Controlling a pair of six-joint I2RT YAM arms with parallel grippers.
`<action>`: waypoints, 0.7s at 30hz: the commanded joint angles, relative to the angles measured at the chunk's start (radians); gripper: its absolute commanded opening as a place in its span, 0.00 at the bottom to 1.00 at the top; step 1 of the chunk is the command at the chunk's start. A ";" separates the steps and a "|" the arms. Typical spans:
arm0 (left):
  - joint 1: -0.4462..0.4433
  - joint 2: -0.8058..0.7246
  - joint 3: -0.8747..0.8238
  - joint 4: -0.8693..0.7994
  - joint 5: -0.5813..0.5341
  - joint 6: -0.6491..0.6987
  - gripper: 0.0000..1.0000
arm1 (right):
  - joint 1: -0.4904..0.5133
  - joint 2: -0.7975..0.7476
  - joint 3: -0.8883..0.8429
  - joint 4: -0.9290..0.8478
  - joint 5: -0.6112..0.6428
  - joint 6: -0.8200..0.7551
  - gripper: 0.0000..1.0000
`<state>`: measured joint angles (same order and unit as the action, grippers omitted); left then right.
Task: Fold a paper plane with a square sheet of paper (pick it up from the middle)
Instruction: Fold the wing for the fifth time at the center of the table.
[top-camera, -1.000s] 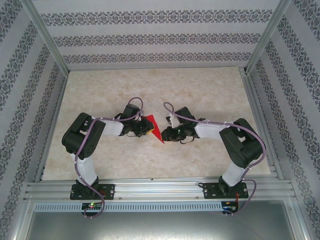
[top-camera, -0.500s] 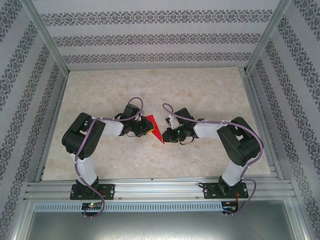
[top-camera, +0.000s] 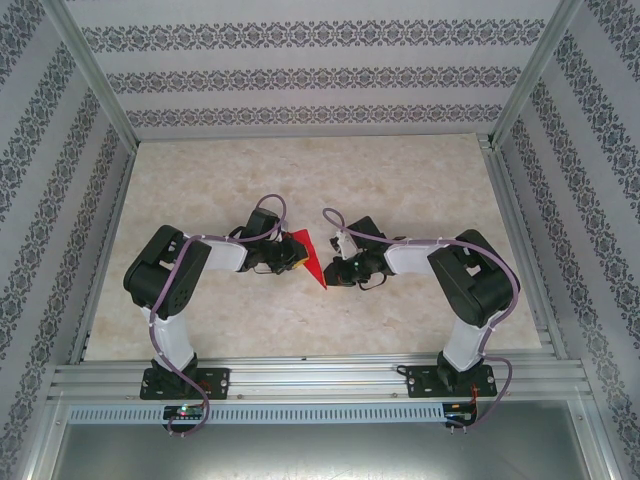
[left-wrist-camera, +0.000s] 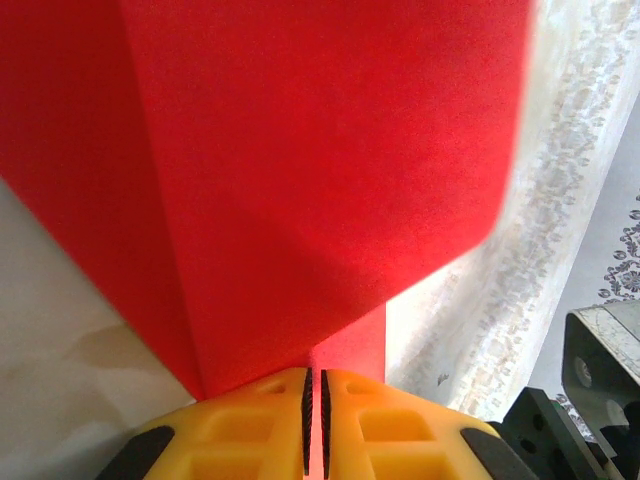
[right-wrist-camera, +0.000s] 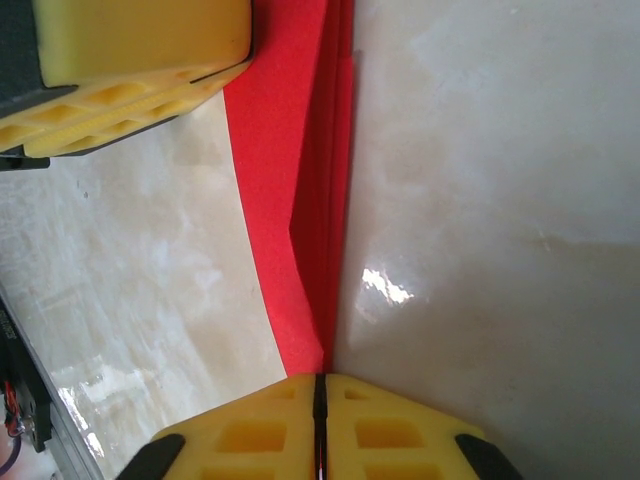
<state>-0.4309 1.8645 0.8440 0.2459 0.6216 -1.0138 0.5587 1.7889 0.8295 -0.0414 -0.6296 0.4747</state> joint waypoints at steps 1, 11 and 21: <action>-0.009 0.026 -0.017 -0.046 -0.014 0.021 0.15 | 0.007 -0.042 0.017 -0.036 0.016 -0.012 0.15; -0.009 0.025 -0.017 -0.046 -0.014 0.023 0.15 | 0.044 -0.106 0.082 -0.077 0.051 -0.013 0.12; -0.010 0.025 -0.017 -0.051 -0.014 0.024 0.15 | 0.061 0.066 0.173 -0.050 0.018 -0.011 0.02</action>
<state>-0.4309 1.8645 0.8440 0.2455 0.6212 -1.0134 0.6220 1.8271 0.9810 -0.0937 -0.5922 0.4713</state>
